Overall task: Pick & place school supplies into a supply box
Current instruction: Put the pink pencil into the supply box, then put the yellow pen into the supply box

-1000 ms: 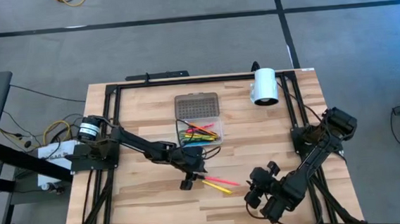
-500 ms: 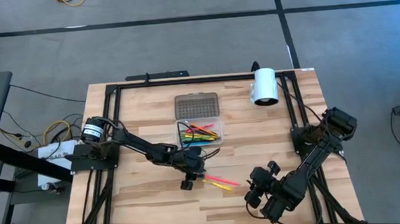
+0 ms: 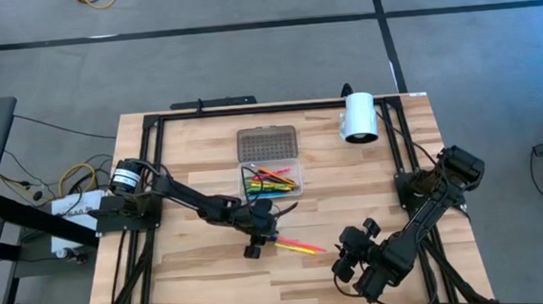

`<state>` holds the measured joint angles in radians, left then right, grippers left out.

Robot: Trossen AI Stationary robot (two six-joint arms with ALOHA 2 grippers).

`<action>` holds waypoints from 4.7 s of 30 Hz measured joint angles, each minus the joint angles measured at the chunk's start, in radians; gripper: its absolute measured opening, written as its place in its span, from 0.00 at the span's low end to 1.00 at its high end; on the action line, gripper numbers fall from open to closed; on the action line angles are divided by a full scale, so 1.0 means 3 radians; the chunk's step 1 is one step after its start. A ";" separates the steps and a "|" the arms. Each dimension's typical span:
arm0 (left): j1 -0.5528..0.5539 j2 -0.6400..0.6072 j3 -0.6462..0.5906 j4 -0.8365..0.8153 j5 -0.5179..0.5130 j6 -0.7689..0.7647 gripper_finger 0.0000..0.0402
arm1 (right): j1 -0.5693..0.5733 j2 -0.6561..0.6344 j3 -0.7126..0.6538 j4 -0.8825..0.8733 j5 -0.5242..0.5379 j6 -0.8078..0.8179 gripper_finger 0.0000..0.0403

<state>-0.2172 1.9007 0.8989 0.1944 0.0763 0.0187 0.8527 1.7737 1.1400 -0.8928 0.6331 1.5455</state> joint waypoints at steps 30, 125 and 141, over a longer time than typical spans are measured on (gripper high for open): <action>-0.0024 -0.0001 0.0001 -0.0005 0.0029 -0.0008 0.09 | -0.0234 0.0000 0.0003 0.0042 0.0015 -0.0352 0.29; 0.0686 -0.1013 0.0005 -0.1757 -0.1317 -0.0682 0.31 | -0.0366 0.0000 0.0003 0.0142 0.0080 -0.0588 0.29; 0.0683 -0.1596 0.0005 -0.2026 -0.0887 -0.0505 0.31 | -0.0690 0.0001 0.0001 0.0740 0.0055 -0.1533 0.29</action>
<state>-0.0122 1.4218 0.9005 -0.4133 -0.1900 -0.1328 0.6456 1.7739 1.1404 -0.6709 0.6495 1.0858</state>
